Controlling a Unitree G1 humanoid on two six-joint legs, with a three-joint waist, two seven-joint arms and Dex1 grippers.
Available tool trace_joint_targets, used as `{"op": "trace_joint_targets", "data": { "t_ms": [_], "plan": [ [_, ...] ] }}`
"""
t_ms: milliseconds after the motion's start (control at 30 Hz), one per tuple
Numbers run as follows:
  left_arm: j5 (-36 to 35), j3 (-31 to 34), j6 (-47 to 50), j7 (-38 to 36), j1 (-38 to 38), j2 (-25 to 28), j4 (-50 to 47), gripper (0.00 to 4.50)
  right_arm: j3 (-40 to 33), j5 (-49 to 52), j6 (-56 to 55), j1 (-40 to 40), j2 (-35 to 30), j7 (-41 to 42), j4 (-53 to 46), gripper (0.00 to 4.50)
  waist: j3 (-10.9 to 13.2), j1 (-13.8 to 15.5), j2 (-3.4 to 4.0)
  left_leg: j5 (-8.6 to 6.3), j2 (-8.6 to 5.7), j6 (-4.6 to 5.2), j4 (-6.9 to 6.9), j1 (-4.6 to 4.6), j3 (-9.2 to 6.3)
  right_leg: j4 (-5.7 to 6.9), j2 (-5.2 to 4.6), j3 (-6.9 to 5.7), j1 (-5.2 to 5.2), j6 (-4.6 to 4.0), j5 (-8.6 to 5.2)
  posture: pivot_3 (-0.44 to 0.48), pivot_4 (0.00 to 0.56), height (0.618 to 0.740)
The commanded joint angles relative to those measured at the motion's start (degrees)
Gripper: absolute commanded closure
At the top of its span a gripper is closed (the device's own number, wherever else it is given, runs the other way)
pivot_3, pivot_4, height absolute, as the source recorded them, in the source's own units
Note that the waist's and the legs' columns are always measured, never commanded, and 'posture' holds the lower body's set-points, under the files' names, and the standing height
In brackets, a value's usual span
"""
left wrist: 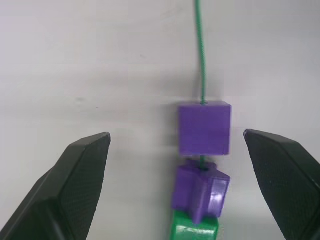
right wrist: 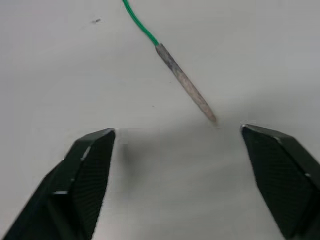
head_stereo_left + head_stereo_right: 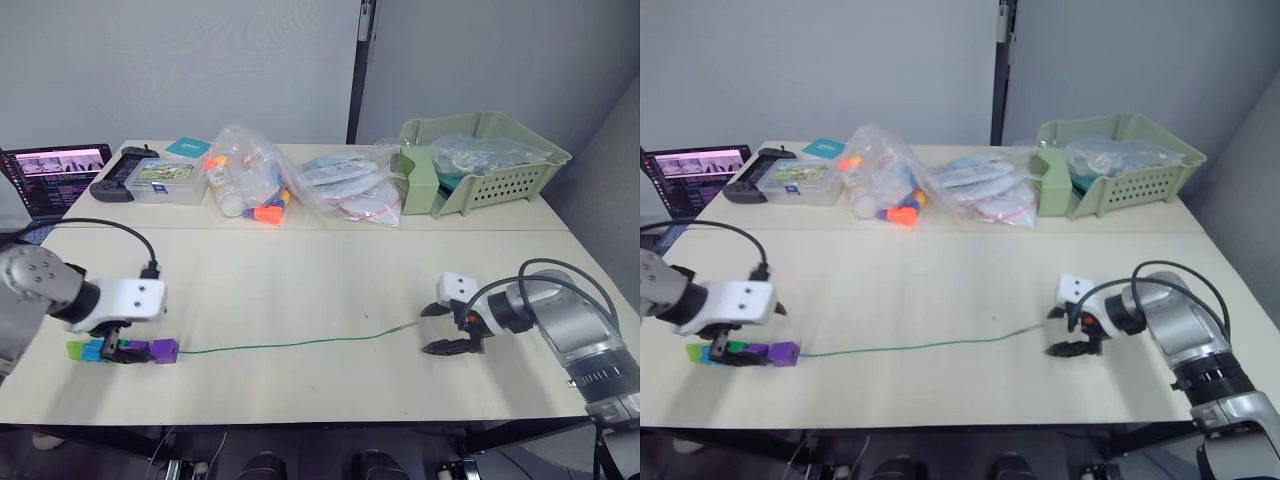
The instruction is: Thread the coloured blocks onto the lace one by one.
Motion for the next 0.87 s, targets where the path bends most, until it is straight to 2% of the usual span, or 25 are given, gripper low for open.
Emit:
{"op": "trace_joint_targets", "data": {
  "t_ms": [33, 100, 200, 300, 400, 500, 633, 733, 867],
  "plan": [
    [-6.3, 9.8, 2.7, 2.6, 4.1, -1.7, 1.2, 0.00, -5.3, 4.8, 1.0, -1.4, -0.8, 1.1, 1.5, 0.04, 0.0, 0.0, 0.05, 0.00, 0.00, 0.00, 0.00, 0.01, 0.00, 0.00, 0.00, 0.00, 0.00, 0.00, 0.00, 0.000, 0.150, 0.740],
    [-9.3, 15.3, 3.9, 2.7, 8.8, -3.3, 0.5, 0.00, -6.8, 6.0, 0.0, -1.5, -0.7, 1.2, 3.1, 0.04, 0.0, -0.2, 0.06, 0.00, 0.02, 0.00, -0.04, 0.04, 0.00, 0.01, 0.00, -0.01, 0.00, 0.00, 0.00, 0.000, 0.150, 0.740],
    [-12.2, 28.6, 3.1, 5.2, 18.4, -8.1, 0.5, 0.00, -11.1, 8.9, -3.8, -2.1, -0.1, 1.3, 9.0, 0.04, 0.1, -0.5, 0.08, -0.01, 0.02, 0.01, -0.10, 0.05, 0.05, 0.02, -0.05, -0.01, -0.04, -0.01, 0.00, 0.000, 0.150, 0.740],
    [-15.0, 36.9, 6.4, 10.3, 20.8, -11.1, 2.2, 0.00, -14.2, 10.5, -7.7, -2.9, 1.8, 0.1, 15.3, 0.04, 0.1, -0.4, 0.05, -0.02, 0.05, 0.00, -0.11, 0.06, 0.05, -0.02, -0.04, -0.03, -0.03, -0.02, 0.01, 0.000, 0.150, 0.740],
    [-17.1, 45.1, 7.3, 12.9, 25.7, -14.7, 0.0, 0.00, -17.8, 12.1, -9.6, -5.2, 3.3, -1.2, 22.8, 0.04, 0.1, -0.4, 0.07, -0.02, 0.05, 0.00, -0.08, 0.17, 0.08, -0.02, -0.09, -0.05, 0.06, -0.05, 0.05, 0.000, 0.150, 0.740],
    [-16.0, 48.3, 6.7, 18.5, 31.5, -20.1, -4.9, 0.00, -19.4, 11.8, -12.6, -6.8, 3.4, -2.4, 29.0, 0.04, 0.1, -0.2, 0.15, -0.02, 0.04, -0.01, -0.12, 0.20, 0.13, -0.04, -0.22, -0.02, 0.06, -0.05, 0.05, 0.000, 0.150, 0.740],
    [-17.7, 51.8, 7.9, 26.3, 35.2, -27.6, -10.1, 0.00, -20.9, 11.7, -15.2, -7.9, 4.0, -4.0, 33.2, 0.04, 0.1, -0.1, 0.11, -0.03, 0.05, -0.03, -0.19, 0.19, 0.13, -0.08, -0.21, -0.02, 0.05, -0.05, 0.06, 0.000, 0.150, 0.740],
    [-17.3, 52.3, 7.4, 30.0, 37.2, -30.4, -10.8, 0.00, -20.6, 10.7, -17.5, -7.9, 4.4, -4.6, 35.4, 0.04, 0.1, -0.2, 0.10, -0.03, 0.05, -0.04, -0.19, 0.23, 0.12, -0.06, -0.19, -0.01, 0.09, -0.07, 0.07, 0.000, 0.150, 0.740],
    [-17.9, 52.1, 7.0, 30.8, 40.9, -31.6, -10.2, 0.00, -20.7, 10.9, -18.2, -8.3, 5.0, -5.0, 36.8, 0.04, 0.1, -0.4, 0.11, -0.03, 0.03, -0.04, -0.20, 0.27, 0.16, -0.06, -0.19, 0.02, 0.10, -0.07, 0.07, 0.000, 0.150, 0.740]
  ]
}}
